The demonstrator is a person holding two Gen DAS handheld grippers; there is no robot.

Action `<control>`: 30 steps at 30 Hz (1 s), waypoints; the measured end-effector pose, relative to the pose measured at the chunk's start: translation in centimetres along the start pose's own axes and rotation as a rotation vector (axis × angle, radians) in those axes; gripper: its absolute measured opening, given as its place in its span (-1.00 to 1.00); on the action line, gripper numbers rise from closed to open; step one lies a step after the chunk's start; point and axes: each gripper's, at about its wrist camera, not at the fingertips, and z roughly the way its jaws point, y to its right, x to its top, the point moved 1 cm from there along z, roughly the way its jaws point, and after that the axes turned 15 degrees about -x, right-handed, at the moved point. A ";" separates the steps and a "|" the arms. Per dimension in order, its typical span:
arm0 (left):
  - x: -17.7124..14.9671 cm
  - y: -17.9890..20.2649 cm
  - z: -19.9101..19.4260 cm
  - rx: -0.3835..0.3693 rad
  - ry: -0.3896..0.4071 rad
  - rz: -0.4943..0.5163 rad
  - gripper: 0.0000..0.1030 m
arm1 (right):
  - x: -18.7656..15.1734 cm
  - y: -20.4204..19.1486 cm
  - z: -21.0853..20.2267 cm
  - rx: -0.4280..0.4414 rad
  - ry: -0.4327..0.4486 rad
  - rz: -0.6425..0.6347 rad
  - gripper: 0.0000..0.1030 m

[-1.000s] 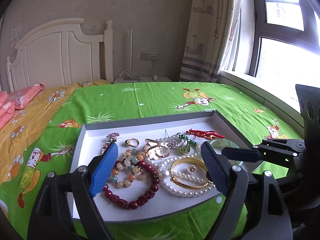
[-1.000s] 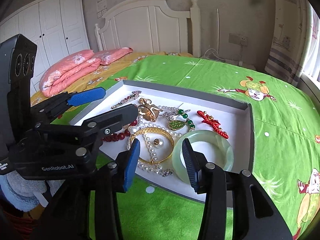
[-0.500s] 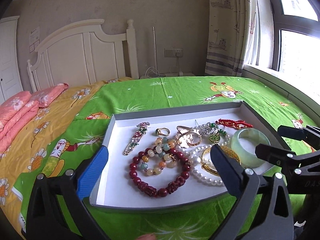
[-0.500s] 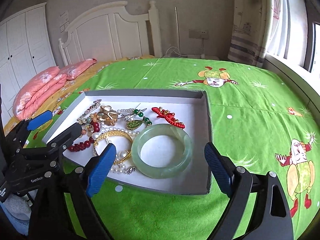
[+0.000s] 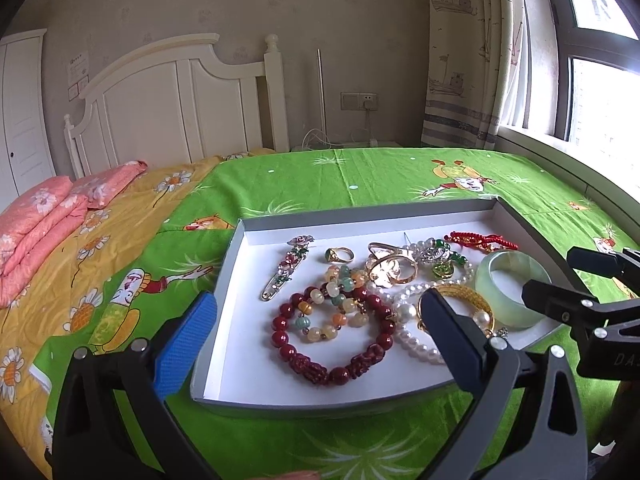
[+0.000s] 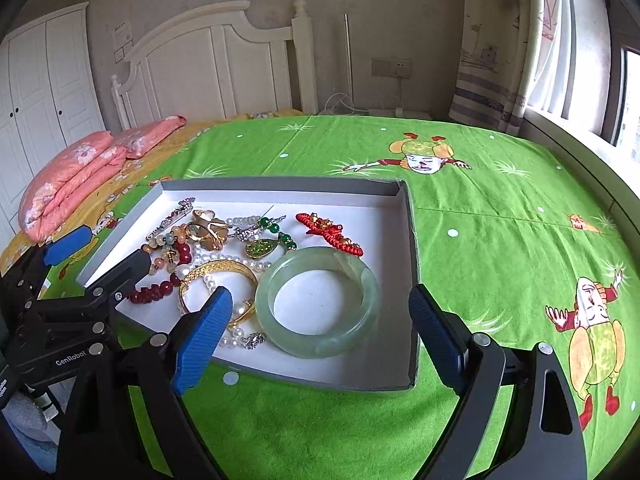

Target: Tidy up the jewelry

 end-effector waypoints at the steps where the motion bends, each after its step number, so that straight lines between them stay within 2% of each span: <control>1: 0.0 0.0 0.0 -0.001 0.000 0.000 0.96 | 0.0 0.0 0.0 -0.001 0.001 -0.002 0.67; 30: 0.1 -0.2 0.1 -0.012 0.000 -0.009 0.96 | -0.1 -0.2 -0.1 -0.005 0.001 -0.006 0.67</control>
